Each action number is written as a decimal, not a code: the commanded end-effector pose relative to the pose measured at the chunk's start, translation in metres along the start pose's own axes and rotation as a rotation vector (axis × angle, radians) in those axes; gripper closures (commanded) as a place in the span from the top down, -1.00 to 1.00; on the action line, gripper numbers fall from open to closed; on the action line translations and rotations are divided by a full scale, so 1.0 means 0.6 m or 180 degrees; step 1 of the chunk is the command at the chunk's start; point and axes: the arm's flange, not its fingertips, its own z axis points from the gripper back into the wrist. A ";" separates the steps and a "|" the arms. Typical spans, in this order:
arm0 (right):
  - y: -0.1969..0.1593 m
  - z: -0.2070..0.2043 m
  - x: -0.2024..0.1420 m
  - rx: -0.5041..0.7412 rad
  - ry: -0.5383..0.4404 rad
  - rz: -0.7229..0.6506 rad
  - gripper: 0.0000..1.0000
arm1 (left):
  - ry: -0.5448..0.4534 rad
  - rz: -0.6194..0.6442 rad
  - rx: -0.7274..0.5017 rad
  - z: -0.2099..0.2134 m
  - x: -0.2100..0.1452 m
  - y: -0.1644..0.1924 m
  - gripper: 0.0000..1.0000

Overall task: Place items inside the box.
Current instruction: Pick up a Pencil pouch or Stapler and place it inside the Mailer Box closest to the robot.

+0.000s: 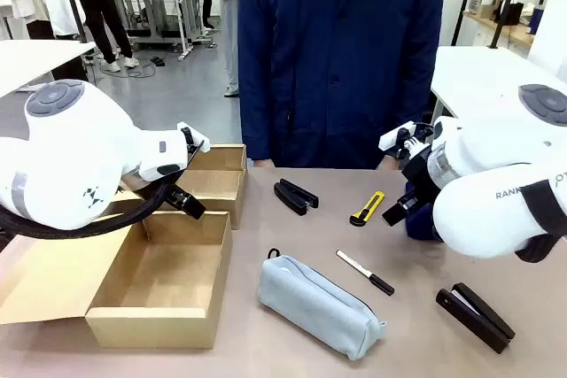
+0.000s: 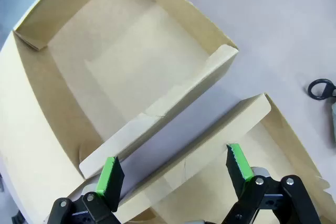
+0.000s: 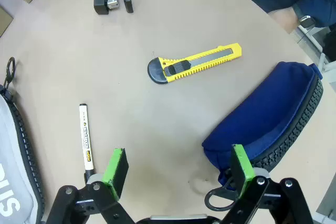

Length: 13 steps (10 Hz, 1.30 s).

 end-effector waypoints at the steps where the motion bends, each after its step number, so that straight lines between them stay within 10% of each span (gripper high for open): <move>1: 0.000 0.000 0.000 0.0000 -0.0001 0.0000 1.00 | 0.0000 0.0000 0.0000 0.000 0.000 0.000 1.00; 13: 0.000 0.000 0.000 0.0000 -0.0001 0.0000 1.00 | 0.0000 0.0000 0.0000 0.000 0.000 0.000 1.00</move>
